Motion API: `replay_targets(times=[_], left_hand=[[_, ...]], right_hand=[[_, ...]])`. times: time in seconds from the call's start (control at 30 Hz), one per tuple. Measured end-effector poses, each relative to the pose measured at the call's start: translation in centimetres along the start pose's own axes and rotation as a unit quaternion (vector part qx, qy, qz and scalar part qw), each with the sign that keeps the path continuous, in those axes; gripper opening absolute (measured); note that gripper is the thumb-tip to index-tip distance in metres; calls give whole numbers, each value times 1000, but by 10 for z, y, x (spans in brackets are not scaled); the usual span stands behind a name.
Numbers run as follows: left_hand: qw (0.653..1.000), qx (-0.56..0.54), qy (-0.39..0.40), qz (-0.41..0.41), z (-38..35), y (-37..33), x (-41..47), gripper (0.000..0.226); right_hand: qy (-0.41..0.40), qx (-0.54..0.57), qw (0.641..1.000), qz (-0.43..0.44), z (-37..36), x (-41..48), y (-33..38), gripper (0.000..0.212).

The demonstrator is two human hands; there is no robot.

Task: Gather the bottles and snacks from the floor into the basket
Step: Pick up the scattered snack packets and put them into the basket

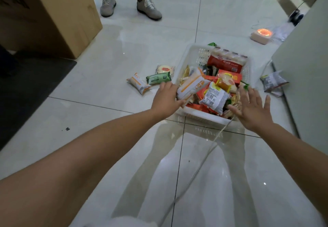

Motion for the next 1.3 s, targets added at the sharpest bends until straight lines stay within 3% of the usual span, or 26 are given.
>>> replay_targets(times=[0.07,0.17,0.27,0.4,0.53,0.6,0.9,1.07,1.3], left_hand=[[999,21,-25,3,1,-29,33,58],[998,44,4,48,-6,-52,65,85],[994,82,10,74,-2,-55,66,82],[985,161,31,46,42,-62,53,79],[973,213,61,62,115,-76,59,80],[967,234,71,74,155,-87,69,84],[959,265,79,66,313,-116,154,92],[958,265,101,44,316,-62,222,93],[940,298,166,-25,255,71,289,96]], right_hand=[[3,-13,1000,5,11,8,0,77],[0,-15,1000,10,32,21,-2,77],[18,-20,1000,11,56,26,-5,79],[38,-3,999,-4,111,28,-10,84],[55,32,998,-20,183,29,-8,115],[62,28,998,-15,221,30,-5,120],[87,22,996,-13,360,97,38,84],[81,25,996,-11,352,179,94,77],[62,77,994,-46,244,275,181,81]])
Point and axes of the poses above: each hand's wrist, its own x-axis towards the middle knuckle, its own z-axis out of the back of the hand, y = z × x, the point moved 6 cm from there along x, towards the middle knuckle, and after that the axes turned 4 degrees about -y, right-handed, at the moved point
